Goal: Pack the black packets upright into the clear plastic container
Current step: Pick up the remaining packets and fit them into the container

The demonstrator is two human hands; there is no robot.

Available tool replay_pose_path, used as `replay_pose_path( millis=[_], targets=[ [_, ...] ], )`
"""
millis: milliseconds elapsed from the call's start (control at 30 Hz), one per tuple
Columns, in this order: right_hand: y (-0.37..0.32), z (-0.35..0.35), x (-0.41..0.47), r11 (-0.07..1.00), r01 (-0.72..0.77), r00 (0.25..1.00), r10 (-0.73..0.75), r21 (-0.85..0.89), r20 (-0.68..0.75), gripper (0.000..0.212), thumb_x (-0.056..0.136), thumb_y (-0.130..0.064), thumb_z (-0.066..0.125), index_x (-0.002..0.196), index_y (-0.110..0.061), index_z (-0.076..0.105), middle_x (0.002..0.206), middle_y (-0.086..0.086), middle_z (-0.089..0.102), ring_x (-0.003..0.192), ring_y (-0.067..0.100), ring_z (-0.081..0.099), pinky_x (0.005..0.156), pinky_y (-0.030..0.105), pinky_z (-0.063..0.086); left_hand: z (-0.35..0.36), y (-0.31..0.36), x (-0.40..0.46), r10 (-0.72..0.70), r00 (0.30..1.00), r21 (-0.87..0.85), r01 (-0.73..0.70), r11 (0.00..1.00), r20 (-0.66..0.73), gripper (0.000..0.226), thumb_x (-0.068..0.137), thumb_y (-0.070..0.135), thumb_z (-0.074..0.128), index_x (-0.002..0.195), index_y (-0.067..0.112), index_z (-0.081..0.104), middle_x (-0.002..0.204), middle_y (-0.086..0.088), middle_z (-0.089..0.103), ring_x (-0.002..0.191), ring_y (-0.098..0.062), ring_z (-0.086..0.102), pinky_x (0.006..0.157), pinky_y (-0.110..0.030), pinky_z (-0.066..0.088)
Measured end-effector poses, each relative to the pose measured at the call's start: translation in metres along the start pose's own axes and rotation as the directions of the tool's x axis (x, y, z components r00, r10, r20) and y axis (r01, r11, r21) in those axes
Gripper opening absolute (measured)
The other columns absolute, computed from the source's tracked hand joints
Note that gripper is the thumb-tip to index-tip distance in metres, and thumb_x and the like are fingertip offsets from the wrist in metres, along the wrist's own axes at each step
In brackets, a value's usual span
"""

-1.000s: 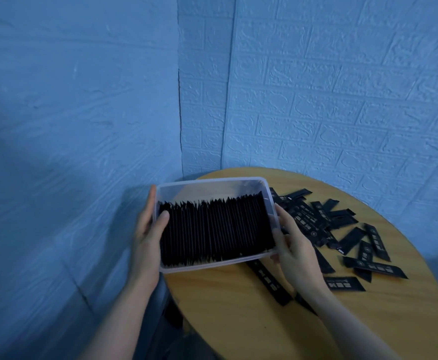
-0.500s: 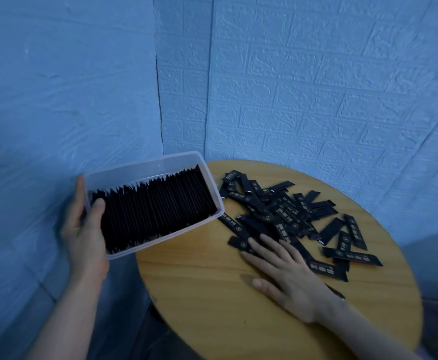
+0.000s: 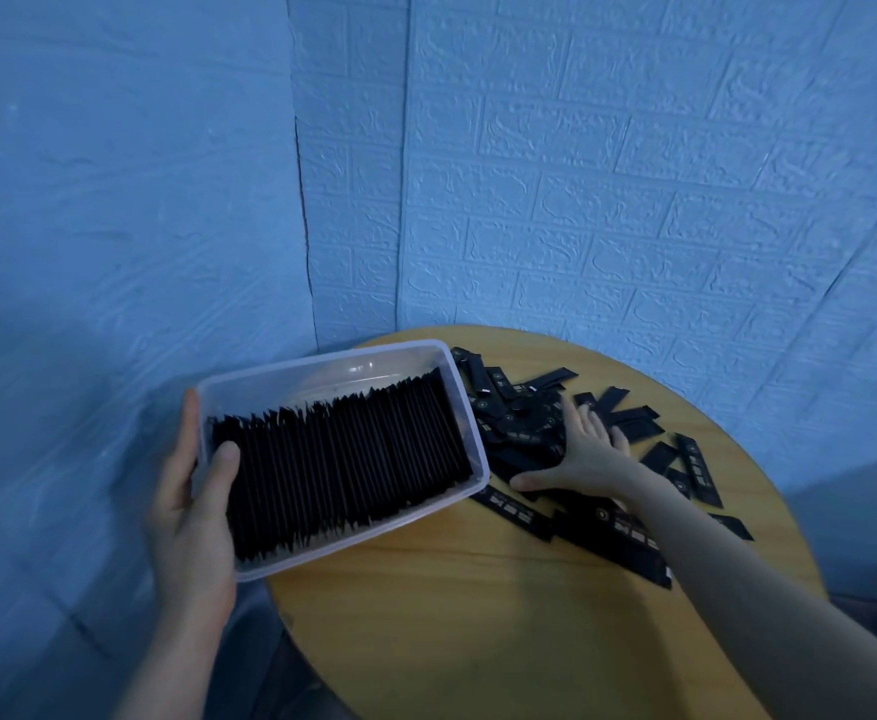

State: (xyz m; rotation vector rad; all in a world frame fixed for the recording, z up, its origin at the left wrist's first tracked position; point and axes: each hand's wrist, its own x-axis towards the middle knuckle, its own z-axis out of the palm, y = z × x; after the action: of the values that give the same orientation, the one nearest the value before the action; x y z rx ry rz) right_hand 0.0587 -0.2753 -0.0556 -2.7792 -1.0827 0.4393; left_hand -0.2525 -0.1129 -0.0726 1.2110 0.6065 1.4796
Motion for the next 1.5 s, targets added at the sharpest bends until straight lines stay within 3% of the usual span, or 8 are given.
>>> replay_pose_path(
  millis=[200, 467, 867, 1033, 1167, 1300, 1367, 1500],
  targets=[
    [0.000, -0.007, 0.011, 0.996, 0.074, 0.988, -0.080, -0.048, -0.130, 0.111, 0.068, -0.072, 0.067, 0.153, -0.021, 0.015, 0.152, 0.005, 0.029, 0.142, 0.024, 0.024, 0.114, 0.047, 0.016, -0.001, -0.003, -0.001, 0.010, 1.000, 0.028, -0.010, 1.000, 0.000, 0.055, 0.096, 0.000, 0.052, 0.134, 0.040, 0.046, 0.128, 0.036, 0.052, 0.134, 0.008, 0.039, 0.117, -0.029, 0.026],
    [-0.015, -0.008, 0.022, 0.997, 0.021, 1.000, -0.022, -0.075, -0.011, 0.131, 0.061, -0.084, 0.059, 0.155, -0.018, -0.005, 0.162, 0.010, 0.011, 0.148, 0.030, 0.011, 0.118, 0.049, 0.009, 0.001, -0.001, -0.003, 0.028, 1.000, 0.070, -0.028, 0.997, -0.003, 0.056, 0.097, -0.001, 0.051, 0.141, 0.033, 0.040, 0.148, 0.013, 0.043, 0.135, 0.004, 0.039, 0.117, -0.028, 0.027],
    [-0.020, -0.004, 0.024, 0.997, 0.067, 0.969, -0.075, -0.041, -0.237, 0.064, 0.080, -0.040, 0.069, 0.134, -0.017, 0.044, 0.125, 0.006, 0.055, 0.118, 0.026, 0.051, 0.102, 0.040, 0.029, -0.004, -0.005, -0.002, 0.035, 0.999, 0.108, -0.037, 0.993, 0.017, 0.055, 0.097, 0.004, 0.053, 0.139, 0.039, 0.044, 0.147, 0.014, 0.044, 0.137, 0.000, 0.039, 0.118, -0.035, 0.027],
    [-0.020, -0.015, 0.018, 0.974, 0.123, 0.947, -0.057, 0.191, -0.316, 0.050, 0.077, -0.026, 0.071, 0.121, -0.015, 0.049, 0.109, 0.007, 0.059, 0.090, 0.026, 0.060, 0.071, 0.037, 0.050, -0.006, -0.007, -0.001, 0.045, 0.999, 0.113, -0.047, 0.992, 0.020, 0.056, 0.097, 0.004, 0.053, 0.133, 0.046, 0.049, 0.148, 0.016, 0.044, 0.138, -0.001, 0.038, 0.118, -0.036, 0.026],
    [-0.021, -0.037, 0.004, 0.823, 0.235, 0.949, -0.078, 0.517, -0.307, 0.042, 0.079, -0.017, 0.073, 0.115, -0.013, 0.053, 0.101, 0.009, 0.063, 0.083, 0.022, 0.063, 0.067, 0.036, 0.052, -0.005, -0.006, -0.001, 0.029, 0.999, 0.104, -0.031, 0.994, 0.022, 0.054, 0.098, 0.006, 0.054, 0.134, 0.046, 0.048, 0.144, 0.022, 0.045, 0.136, 0.003, 0.039, 0.117, -0.033, 0.027],
    [-0.029, -0.047, -0.033, 0.449, 0.291, 0.950, -0.034, 0.845, -0.309, 0.038, 0.082, -0.015, 0.074, 0.116, -0.013, 0.057, 0.097, 0.004, 0.067, 0.083, 0.023, 0.067, 0.067, 0.038, 0.056, -0.006, -0.006, -0.003, 0.040, 0.999, 0.100, -0.043, 0.994, 0.029, 0.054, 0.098, 0.006, 0.053, 0.136, 0.044, 0.046, 0.142, 0.024, 0.045, 0.136, 0.004, 0.038, 0.116, -0.032, 0.027],
    [-0.030, -0.038, -0.052, 0.287, 0.326, 0.937, 0.032, 0.901, -0.349, 0.036, 0.081, -0.014, 0.076, 0.113, -0.011, 0.058, 0.094, 0.006, 0.068, 0.082, 0.026, 0.069, 0.069, 0.044, 0.059, -0.005, -0.006, -0.003, 0.044, 0.999, 0.089, -0.046, 0.995, 0.031, 0.054, 0.098, 0.005, 0.053, 0.137, 0.042, 0.045, 0.141, 0.025, 0.046, 0.136, 0.005, 0.038, 0.117, -0.031, 0.027],
    [-0.027, -0.006, -0.081, 0.216, 0.427, 0.888, 0.085, 0.878, -0.453, 0.043, 0.079, -0.010, 0.077, 0.117, -0.017, 0.058, 0.101, -0.002, 0.070, 0.089, 0.010, 0.069, 0.070, 0.019, 0.054, -0.005, -0.006, -0.003, 0.056, 0.998, 0.104, -0.060, 0.993, 0.043, 0.056, 0.098, 0.002, 0.052, 0.137, 0.042, 0.043, 0.137, 0.029, 0.046, 0.134, 0.008, 0.038, 0.118, -0.031, 0.027]
  ],
)
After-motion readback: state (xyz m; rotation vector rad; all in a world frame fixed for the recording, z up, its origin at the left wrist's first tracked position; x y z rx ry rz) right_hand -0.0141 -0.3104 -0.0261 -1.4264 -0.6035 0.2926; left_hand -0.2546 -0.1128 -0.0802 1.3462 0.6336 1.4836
